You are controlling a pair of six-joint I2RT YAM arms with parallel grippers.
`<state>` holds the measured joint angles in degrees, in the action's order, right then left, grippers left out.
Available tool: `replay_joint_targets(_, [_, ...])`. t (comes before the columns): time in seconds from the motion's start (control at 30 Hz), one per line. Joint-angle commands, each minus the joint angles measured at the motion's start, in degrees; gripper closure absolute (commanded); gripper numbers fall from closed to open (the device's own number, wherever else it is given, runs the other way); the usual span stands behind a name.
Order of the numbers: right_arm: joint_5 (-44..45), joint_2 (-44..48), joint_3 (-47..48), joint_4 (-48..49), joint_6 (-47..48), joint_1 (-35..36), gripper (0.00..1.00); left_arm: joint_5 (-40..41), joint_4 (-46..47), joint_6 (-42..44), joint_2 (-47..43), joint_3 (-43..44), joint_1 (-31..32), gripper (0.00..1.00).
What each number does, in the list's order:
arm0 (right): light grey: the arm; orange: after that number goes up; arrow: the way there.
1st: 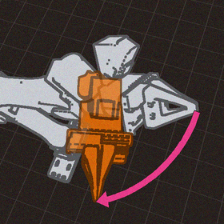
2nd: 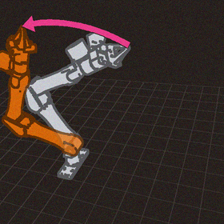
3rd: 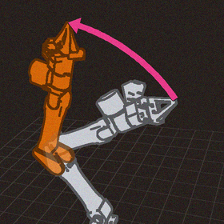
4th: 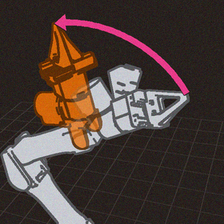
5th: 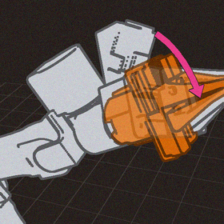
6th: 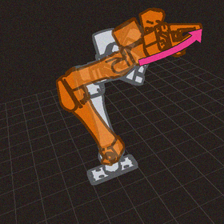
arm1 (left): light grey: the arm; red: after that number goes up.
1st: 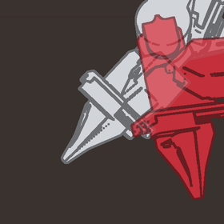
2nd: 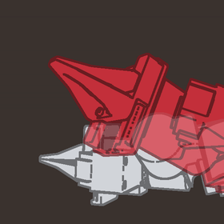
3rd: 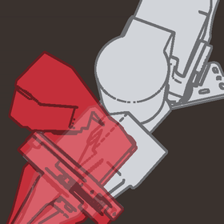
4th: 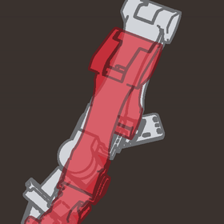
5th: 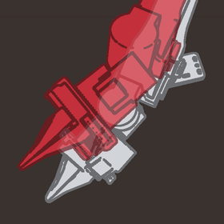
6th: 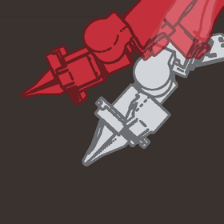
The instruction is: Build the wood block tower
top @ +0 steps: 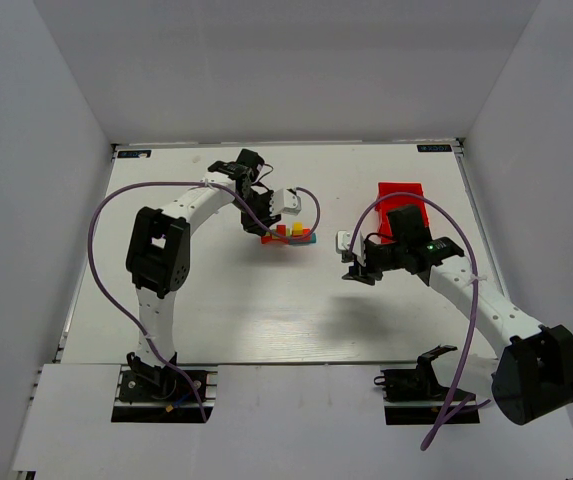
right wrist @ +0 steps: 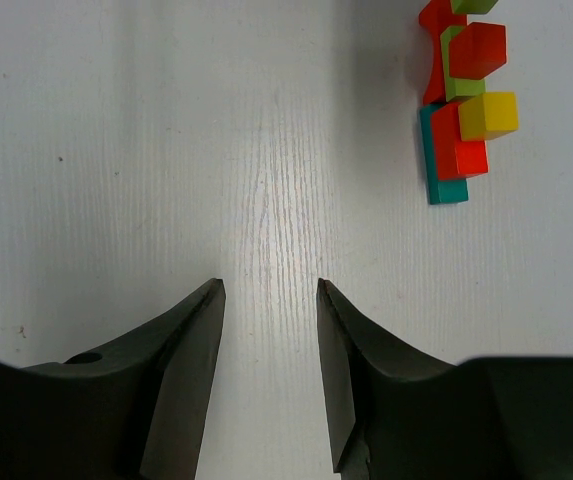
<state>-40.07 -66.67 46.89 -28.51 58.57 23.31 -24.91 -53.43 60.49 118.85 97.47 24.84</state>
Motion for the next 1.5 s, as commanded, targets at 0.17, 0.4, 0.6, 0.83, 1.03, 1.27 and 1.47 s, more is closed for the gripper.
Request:
replay_joint_targets(0.17, [-1.5,0.8,-0.3,0.7,0.2,-0.3,0.52,-1.8,0.2,0.1,-0.2,2.2,0.0,0.97])
replay_joint_targets(0.4, [-1.4,0.9,-0.3,0.8,0.3,-0.4,0.52,-1.8,0.2,0.1,-0.2,1.7,0.0,0.97])
replay_joint_targets(0.6, [-1.4,0.8,-0.2,0.7,0.4,-0.3,0.52,-1.8,-0.4,0.1,-0.2,1.7,0.0,0.97])
replay_joint_targets(0.83, [-1.6,0.9,-0.3,0.8,0.3,-0.2,0.52,-2.3,-0.4,0.1,-0.2,1.1,0.0,0.97])
replay_joint_targets(1.03, [-1.5,0.9,-0.2,0.8,0.3,-0.3,0.52,-2.3,-0.4,0.1,-0.2,1.1,0.0,0.97])
replay_joint_targets(1.27, [-1.5,0.5,-0.2,0.9,0.1,-0.3,0.52,-2.9,-0.4,0.1,-0.2,1.1,0.0,0.97])
replay_joint_targets(1.47, [-1.5,0.6,-0.1,0.8,0.3,-0.3,0.52,-2.9,-0.9,0.1,-0.2,1.1,0.6,0.98])
